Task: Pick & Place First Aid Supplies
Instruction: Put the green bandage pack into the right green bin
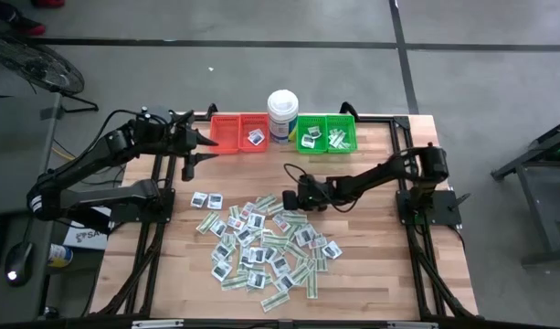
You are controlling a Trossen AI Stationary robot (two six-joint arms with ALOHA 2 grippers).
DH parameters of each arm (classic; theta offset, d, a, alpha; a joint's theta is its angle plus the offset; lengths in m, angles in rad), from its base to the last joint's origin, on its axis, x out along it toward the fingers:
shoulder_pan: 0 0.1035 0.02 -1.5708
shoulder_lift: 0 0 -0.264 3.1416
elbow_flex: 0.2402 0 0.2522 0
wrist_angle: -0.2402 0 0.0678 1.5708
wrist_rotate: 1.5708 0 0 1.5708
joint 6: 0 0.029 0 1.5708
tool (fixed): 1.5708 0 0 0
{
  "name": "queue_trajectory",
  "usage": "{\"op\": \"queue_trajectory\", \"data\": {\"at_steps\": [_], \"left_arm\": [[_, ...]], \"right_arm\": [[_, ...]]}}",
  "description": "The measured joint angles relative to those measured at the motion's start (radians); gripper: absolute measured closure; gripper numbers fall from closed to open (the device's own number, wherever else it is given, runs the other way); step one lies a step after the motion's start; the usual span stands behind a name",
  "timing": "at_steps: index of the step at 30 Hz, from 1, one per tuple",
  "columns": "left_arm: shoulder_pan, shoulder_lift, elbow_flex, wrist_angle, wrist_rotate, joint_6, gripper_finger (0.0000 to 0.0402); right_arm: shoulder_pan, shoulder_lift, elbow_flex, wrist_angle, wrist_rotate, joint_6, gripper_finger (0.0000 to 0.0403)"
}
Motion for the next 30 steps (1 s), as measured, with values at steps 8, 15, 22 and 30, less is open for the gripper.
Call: {"op": "queue_trajectory", "data": {"at_steps": [8, 15, 22, 30], "left_arm": [[0.0, 0.0, 0.0, -0.008, 0.003, -0.003, 0.0261], [0.0, 0.0, 0.0, -0.008, 0.003, -0.003, 0.0261], [0.0, 0.0, 0.0, -0.008, 0.003, -0.003, 0.0261], [0.0, 0.0, 0.0, -0.008, 0.003, -0.003, 0.0261]], "right_arm": [[-0.014, 0.032, 0.017, -0.003, -0.001, -0.006, 0.0254], [-0.038, 0.036, 0.016, -0.017, -0.031, -0.056, 0.034], [-0.047, 0.037, 0.015, -0.02, -0.043, -0.085, 0.0399], [-0.048, -0.007, 0.01, -0.034, -0.001, -0.137, 0.0402]]}}
